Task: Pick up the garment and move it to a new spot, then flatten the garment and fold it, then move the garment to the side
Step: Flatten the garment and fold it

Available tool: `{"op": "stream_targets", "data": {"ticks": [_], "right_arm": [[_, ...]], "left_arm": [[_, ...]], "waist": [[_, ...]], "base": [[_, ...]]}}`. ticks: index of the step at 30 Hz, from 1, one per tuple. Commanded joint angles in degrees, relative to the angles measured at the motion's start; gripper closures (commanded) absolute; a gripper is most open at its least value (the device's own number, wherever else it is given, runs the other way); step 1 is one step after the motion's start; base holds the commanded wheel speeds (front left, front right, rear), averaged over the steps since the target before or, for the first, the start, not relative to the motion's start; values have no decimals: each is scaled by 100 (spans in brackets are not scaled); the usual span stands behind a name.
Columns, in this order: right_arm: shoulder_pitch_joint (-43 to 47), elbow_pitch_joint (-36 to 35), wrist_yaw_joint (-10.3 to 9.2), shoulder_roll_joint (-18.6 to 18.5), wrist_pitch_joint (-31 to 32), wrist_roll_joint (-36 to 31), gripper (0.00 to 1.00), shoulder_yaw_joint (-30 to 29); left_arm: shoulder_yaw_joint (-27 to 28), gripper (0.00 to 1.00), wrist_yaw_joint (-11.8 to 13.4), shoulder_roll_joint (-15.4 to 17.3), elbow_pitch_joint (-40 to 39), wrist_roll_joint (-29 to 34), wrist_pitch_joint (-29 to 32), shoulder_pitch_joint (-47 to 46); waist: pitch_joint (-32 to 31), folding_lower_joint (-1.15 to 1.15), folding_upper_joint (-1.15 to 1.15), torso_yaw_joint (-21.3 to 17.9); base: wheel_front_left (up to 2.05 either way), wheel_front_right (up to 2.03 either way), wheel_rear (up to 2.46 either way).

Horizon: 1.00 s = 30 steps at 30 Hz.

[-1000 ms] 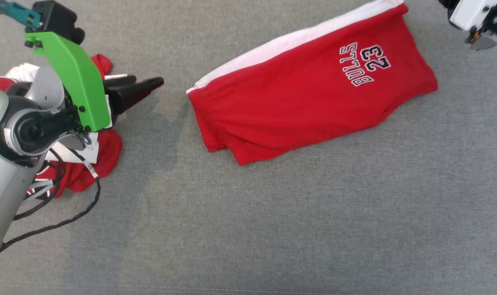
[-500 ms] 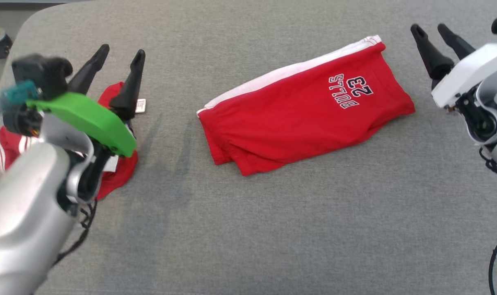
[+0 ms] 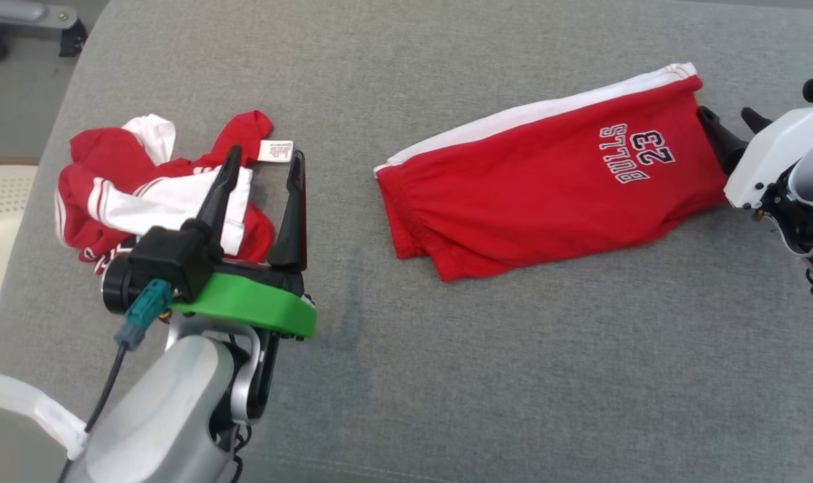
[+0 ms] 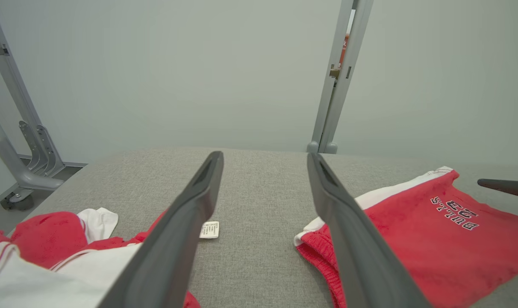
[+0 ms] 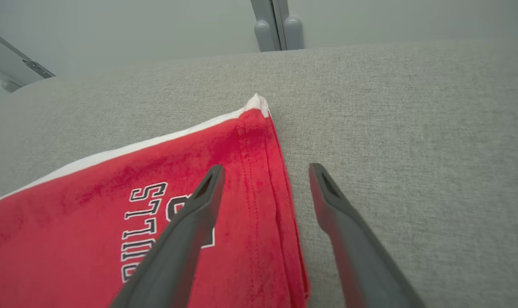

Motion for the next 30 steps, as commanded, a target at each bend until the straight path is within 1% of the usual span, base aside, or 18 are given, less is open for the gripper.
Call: {"op": "stream_targets", "data": {"ticks": [1, 7, 10, 13, 17, 18, 19, 20, 21, 23, 26, 30], "right_arm": [[-31, 97, -6, -17, 101, 43, 0, 19], [-153, 537, -6, -68, 498, 86, 0, 73], [-126, 647, -6, -118, 984, 146, 0, 136], [-39, 724, -6, -81, 1469, 252, 0, 171], [88, 626, -7, -34, 2303, 421, 0, 229], [149, 582, -6, -21, 2562, 480, 24, 247], [180, 534, -2, -13, 2722, 506, 58, 264], [171, 481, -1, -13, 2834, 529, 100, 275], [153, 436, 0, -14, 2850, 544, 100, 265], [82, 336, 6, -15, 2655, 515, 100, 227], [-9, 277, 5, -57, 2188, 460, 100, 112], [73, 229, -1, -3, 1543, 596, 100, -126]], "left_arm": [[146, 0, -26, -101, -50, 116, -24, 200], [524, 0, -292, -591, -53, 440, -22, 621], [693, 0, -446, -788, -10, 623, -23, 717], [846, 0, -576, -931, 51, 756, -23, 783], [1024, 0, -734, -1098, 139, 925, -24, 860], [1052, 0, -773, -1137, 176, 972, -24, 883], [1080, 0, -805, -1168, 206, 1004, -24, 898], [1118, 0, -845, -1210, 252, 1036, -24, 912], [1147, 0, -876, -1248, 286, 1056, -24, 921], [1197, 0, -952, -1310, 355, 1104, -23, 951], [1281, 0, -1043, -1374, 480, 1169, -23, 1004], [1416, 0, -1147, -1411, 587, 1260, -23, 1057]], "waist": [[93, 0, 0, 193], [262, 0, 0, 470], [338, 0, 0, 595], [367, 0, 0, 660], [374, 0, 0, 689], [361, 0, 0, 689], [349, 0, 0, 685], [330, 0, 0, 675], [308, 0, 0, 666], [255, 0, 0, 638], [136, 0, 0, 569], [-96, 0, 0, 399]], "base": [[0, 0, 0], [0, 0, 0], [0, 0, 0], [0, 0, 0], [0, 0, 0], [0, 0, 0], [0, 0, 0], [0, 0, 0], [0, 0, 0], [0, 0, 0], [0, 0, 0], [0, 0, 0]]}}
